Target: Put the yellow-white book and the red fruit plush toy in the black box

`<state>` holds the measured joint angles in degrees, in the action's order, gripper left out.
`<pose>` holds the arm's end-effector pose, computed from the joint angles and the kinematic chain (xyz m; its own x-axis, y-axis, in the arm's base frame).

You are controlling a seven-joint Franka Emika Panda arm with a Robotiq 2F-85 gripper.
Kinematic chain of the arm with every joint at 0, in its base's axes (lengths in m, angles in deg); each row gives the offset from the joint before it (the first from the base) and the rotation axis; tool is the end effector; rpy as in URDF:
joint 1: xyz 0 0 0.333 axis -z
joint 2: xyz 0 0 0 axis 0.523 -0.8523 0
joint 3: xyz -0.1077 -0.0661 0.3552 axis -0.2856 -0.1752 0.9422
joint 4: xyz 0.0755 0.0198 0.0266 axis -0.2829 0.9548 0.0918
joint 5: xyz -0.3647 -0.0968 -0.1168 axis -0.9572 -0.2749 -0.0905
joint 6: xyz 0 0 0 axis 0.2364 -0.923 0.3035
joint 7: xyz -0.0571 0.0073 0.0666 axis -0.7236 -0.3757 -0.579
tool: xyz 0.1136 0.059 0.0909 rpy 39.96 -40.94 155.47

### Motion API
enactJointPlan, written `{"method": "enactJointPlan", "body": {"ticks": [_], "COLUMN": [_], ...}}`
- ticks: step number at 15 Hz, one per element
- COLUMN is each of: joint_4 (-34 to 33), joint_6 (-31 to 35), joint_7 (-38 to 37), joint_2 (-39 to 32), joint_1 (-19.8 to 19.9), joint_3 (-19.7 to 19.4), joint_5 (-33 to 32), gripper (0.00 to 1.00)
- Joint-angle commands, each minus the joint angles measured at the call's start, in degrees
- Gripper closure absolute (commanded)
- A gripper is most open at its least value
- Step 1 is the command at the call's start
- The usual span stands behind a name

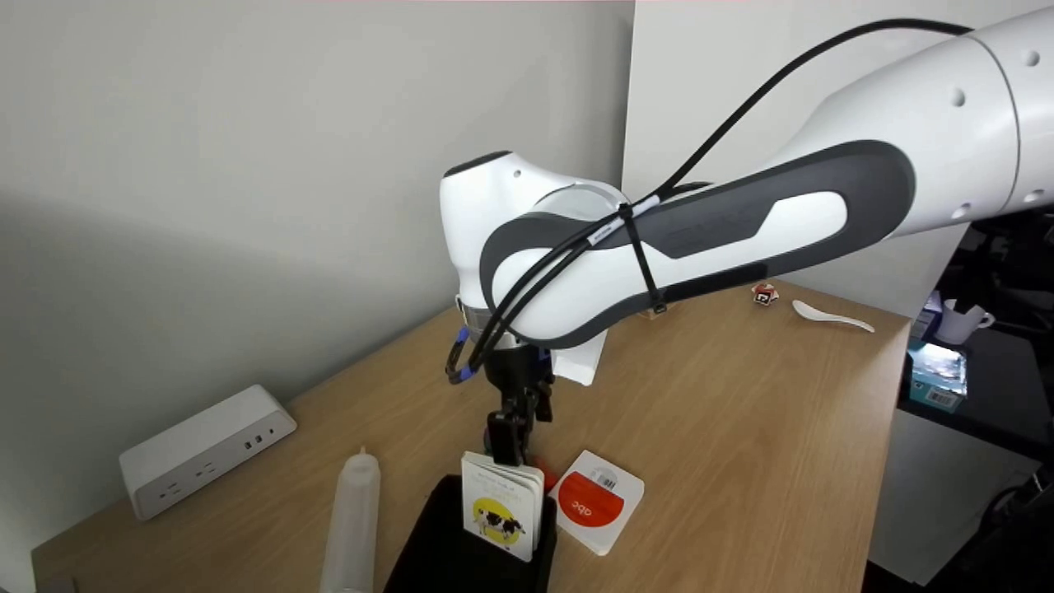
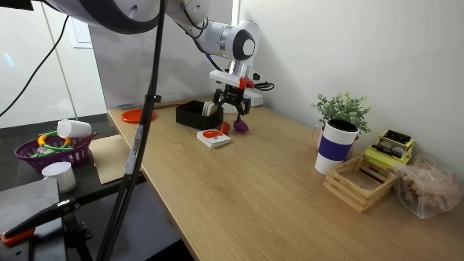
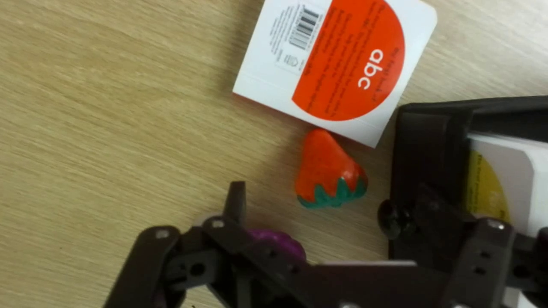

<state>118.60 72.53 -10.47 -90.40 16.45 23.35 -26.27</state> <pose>0.7912 0.2676 0.1380 0.9074 0.3968 -0.1387 0.3889 -0.9177 -0.0809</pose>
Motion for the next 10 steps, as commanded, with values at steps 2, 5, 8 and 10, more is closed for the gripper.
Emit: {"method": "enactJointPlan", "body": {"ticks": [2,5,8,10], "joint_4": [-1.94,-1.73,-1.7,-2.25], "joint_6": [-0.54,-0.21,0.63,1.03], "joint_7": [-0.73,-1.83,-2.75,-3.06], "joint_2": [-1.04,-0.55,0.21,0.25], "joint_1": [0.15,0.15,0.21,0.34], "joint_3": [-0.1,-0.5,-0.91,-0.99], "joint_5": [0.21,0.01,-0.14,-0.09], "gripper": [0.0,0.0,0.0,0.0]}}
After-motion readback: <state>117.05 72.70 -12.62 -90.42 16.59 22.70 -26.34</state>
